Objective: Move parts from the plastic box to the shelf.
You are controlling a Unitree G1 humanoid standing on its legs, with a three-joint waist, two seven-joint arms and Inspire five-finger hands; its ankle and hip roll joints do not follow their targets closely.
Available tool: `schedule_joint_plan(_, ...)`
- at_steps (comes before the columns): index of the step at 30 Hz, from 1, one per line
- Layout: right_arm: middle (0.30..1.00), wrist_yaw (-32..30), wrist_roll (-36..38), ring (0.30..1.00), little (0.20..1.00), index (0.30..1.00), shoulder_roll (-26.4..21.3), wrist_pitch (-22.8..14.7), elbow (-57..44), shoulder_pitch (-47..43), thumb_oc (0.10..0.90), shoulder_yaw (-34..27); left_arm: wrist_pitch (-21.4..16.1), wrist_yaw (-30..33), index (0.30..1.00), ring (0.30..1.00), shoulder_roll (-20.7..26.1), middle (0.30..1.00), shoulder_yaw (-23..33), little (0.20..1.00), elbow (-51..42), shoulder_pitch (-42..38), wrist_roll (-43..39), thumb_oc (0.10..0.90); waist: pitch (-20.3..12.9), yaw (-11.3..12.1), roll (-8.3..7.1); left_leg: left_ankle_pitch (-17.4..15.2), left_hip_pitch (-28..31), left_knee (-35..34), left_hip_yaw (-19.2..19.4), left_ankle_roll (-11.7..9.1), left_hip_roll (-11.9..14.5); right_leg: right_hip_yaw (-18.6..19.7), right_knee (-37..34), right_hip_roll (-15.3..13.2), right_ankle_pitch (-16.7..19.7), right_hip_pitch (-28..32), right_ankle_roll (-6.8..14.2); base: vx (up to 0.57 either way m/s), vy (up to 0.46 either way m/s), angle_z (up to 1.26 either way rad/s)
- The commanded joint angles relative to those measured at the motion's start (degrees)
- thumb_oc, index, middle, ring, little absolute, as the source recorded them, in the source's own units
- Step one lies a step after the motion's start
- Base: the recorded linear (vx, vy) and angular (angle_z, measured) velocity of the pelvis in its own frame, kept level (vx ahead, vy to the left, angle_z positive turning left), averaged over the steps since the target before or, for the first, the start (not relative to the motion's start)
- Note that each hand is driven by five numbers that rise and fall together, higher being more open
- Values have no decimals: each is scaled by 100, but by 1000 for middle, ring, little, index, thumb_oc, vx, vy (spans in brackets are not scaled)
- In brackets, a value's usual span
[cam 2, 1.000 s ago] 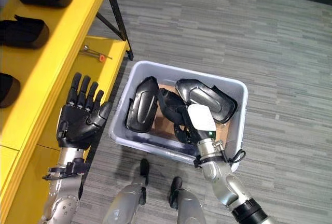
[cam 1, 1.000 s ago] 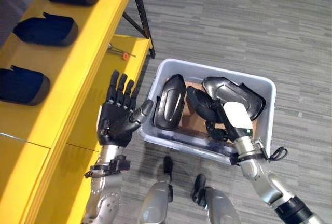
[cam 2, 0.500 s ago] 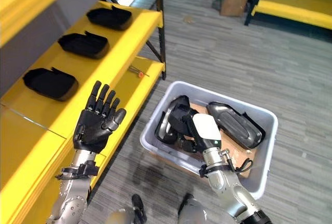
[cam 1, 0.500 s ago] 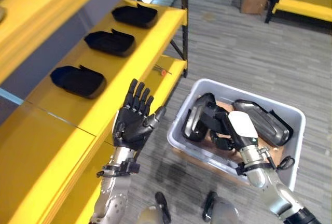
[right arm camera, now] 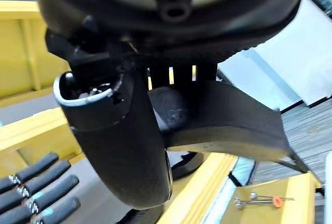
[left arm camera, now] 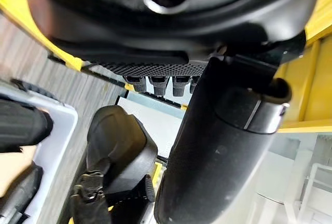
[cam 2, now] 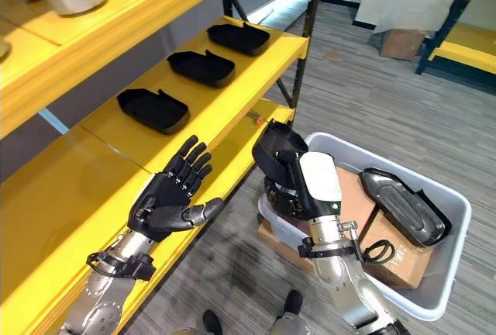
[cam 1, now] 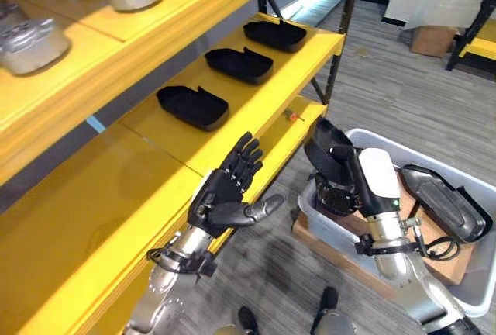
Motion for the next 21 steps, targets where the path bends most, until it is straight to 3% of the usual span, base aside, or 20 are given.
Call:
schedule_joint_plan(1, 300, -731, -66, 300, 300, 300, 45, -849, -1089, -535, 400, -529, -641, -180, 1000, 1000, 137, 1000, 180, 1000, -731, -269, -131, 900, -438, 131, -136, -248, 403, -41, 80, -2, 373, -302, 39, 205, -274, 314, 410, -174, 112, 15)
schedule_joint_plan(5, 300, -704, -81, 300, 300, 300, 18, -1046, -1127, -683, 400, -450, -674, -126, 1000, 1000, 197, 1000, 226, 1000, -734, -253, -174, 900, -392, 265, -184, -316, 446, -104, 39, 57, 213, -432, -127, 64, 99, 244, 535, -173, 125, 17)
schedule_joint_plan(10, 300, -649, -159, 300, 300, 300, 1, -1269, -1180, -731, 400, -402, -623, -218, 1000, 1000, 256, 1000, 275, 1000, -678, -266, -202, 900, -369, 322, -191, -326, 446, -207, -198, 143, 27, -241, -92, 88, 165, 167, 566, -89, 87, 12)
schedule_joint_plan(11, 300, -708, -266, 300, 300, 300, 10, -1257, -1209, -706, 400, -395, -558, -358, 1000, 1000, 297, 1000, 269, 1000, -652, -288, -219, 900, -374, 309, -180, -292, 384, -257, -510, 208, -81, 188, 65, 125, 59, 176, 541, -37, 36, 21)
schedule_joint_plan(12, 300, -726, -297, 300, 300, 300, 14, -1269, -1210, -702, 400, -391, -546, -379, 1000, 1000, 303, 1000, 268, 1000, -647, -289, -221, 900, -376, 300, -182, -284, 376, -270, -567, 223, -101, 259, 101, 125, 34, 172, 539, -75, -20, 97)
schedule_joint_plan(14, 300, -881, -446, 300, 300, 300, -28, -1303, -1249, -534, 400, -491, -224, -772, 1000, 1000, 385, 1000, 211, 1000, -611, -301, -350, 900, -440, 69, -171, -12, 209, -467, -1487, 355, -292, 1629, -21, 666, -213, 141, 324, -1, -67, 196)
schedule_joint_plan(18, 300, -681, -278, 300, 300, 300, -104, -1637, -1224, -614, 400, -455, -165, -681, 1000, 1000, 391, 1000, 234, 1000, -587, -285, -374, 900, -515, 71, -156, 57, 217, -558, -1714, 294, -284, 1765, -143, 1006, -403, 301, 214, 66, -20, 136)
schedule_joint_plan(21, 300, -501, -229, 300, 300, 300, -245, -1730, -1333, -650, 400, -341, 8, -755, 1000, 1000, 288, 1000, 279, 1000, -692, -245, -334, 900, -581, 5, -153, 30, 220, -572, -2209, 303, -409, 2414, -486, 1404, -411, 459, -7, 128, -47, 78)
